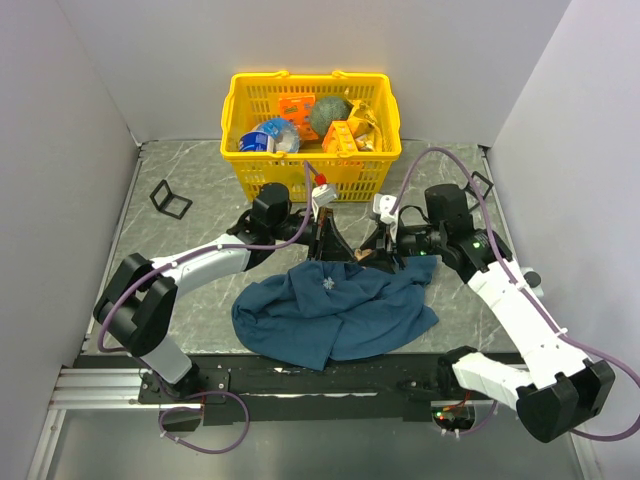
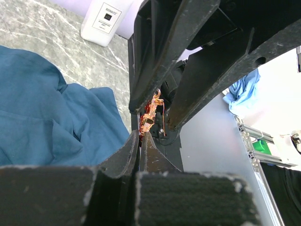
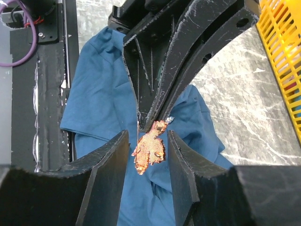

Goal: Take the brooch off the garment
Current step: Close the brooch.

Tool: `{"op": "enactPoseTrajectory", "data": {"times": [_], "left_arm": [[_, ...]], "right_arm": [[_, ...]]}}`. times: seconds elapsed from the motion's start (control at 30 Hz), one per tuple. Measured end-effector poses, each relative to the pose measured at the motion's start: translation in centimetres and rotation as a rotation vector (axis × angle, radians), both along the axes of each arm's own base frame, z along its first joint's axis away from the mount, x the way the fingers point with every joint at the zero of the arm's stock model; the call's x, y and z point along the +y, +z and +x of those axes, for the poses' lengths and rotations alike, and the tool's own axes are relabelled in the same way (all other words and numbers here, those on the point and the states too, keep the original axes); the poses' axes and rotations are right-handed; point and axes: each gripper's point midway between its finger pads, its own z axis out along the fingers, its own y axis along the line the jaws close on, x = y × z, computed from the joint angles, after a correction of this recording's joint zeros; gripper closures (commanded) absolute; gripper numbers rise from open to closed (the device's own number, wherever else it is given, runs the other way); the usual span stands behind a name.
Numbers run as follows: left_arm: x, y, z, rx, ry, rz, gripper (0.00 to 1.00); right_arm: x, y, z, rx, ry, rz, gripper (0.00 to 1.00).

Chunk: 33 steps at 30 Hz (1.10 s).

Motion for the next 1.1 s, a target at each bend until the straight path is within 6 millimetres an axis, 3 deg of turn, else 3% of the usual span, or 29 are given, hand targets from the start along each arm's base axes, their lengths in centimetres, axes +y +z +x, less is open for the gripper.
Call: {"op": "enactPoseTrajectory", "data": {"times": [0.73, 1.0, 1.1], "left_arm": [[-0.02, -0.10, 0.14, 0.004, 0.010, 0.005, 0.99], [-0.02, -0.10, 0.14, 0.004, 0.010, 0.005, 0.99], [-0.01, -0.13, 0.13, 0.006, 0.010, 0.006, 0.99]], "right_arm": [[0.02, -0.76, 0.49, 0.026, -0.016, -0.018, 0.66], [0.01, -0.79, 0.51, 0.035, -0.022, -0.017, 0.67], [0.03, -0.80, 0.49, 0.038, -0.022, -0.016, 0.59]]}}
